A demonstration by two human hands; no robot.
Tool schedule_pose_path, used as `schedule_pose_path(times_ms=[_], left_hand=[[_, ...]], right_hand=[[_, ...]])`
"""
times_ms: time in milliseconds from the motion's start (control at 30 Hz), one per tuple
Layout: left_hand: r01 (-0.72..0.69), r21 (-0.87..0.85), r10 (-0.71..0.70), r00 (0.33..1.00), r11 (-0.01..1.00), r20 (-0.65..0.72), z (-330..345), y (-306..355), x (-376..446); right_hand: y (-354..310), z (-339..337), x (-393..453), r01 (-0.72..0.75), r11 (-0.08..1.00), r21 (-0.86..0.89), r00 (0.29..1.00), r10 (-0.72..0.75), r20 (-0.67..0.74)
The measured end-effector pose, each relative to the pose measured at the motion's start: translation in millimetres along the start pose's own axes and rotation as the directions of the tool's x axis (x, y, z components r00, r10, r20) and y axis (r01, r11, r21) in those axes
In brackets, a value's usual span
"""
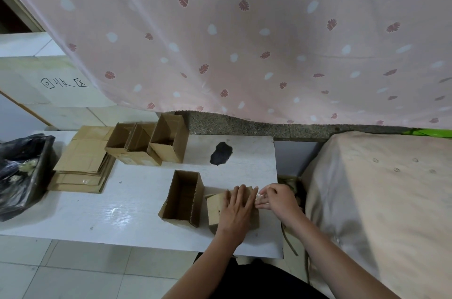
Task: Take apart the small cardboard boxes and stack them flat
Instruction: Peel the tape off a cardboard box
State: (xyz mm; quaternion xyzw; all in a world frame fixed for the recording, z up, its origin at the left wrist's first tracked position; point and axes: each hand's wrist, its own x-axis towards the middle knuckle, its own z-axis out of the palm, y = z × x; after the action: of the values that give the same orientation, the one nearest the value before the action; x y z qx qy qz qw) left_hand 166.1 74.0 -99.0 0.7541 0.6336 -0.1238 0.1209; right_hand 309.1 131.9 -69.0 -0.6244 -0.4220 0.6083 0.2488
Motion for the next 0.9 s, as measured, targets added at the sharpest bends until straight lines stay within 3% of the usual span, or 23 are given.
schedule_pose_path(times_ms=[233, 400, 633, 900], left_hand=[[0.04, -0.135, -0.05, 0.996, 0.99, -0.072, -4, -11, 4], [0.054, -0.24, -0.093, 0.984, 0.969, -0.154, -7, -20, 4], [-0.038, -0.555, -0.137, 0.953, 0.831, -0.272, -13, -33, 3], [-0.023, -0.647, -0.151, 0.965, 0.762, -0.212, -4, -39, -2]], right_hand=[[-12, -13, 1, 0.017, 0.999, -0.036, 0.993, -0.022, -0.118], [-22, -24, 0, 0.046, 0.985, 0.166, 0.987, -0.019, -0.159], [-42, -34, -6, 0.126, 0.918, 0.375, 0.989, -0.088, -0.118], [-43, -33, -9, 0.174, 0.88, 0.442, 0.983, -0.128, -0.131]])
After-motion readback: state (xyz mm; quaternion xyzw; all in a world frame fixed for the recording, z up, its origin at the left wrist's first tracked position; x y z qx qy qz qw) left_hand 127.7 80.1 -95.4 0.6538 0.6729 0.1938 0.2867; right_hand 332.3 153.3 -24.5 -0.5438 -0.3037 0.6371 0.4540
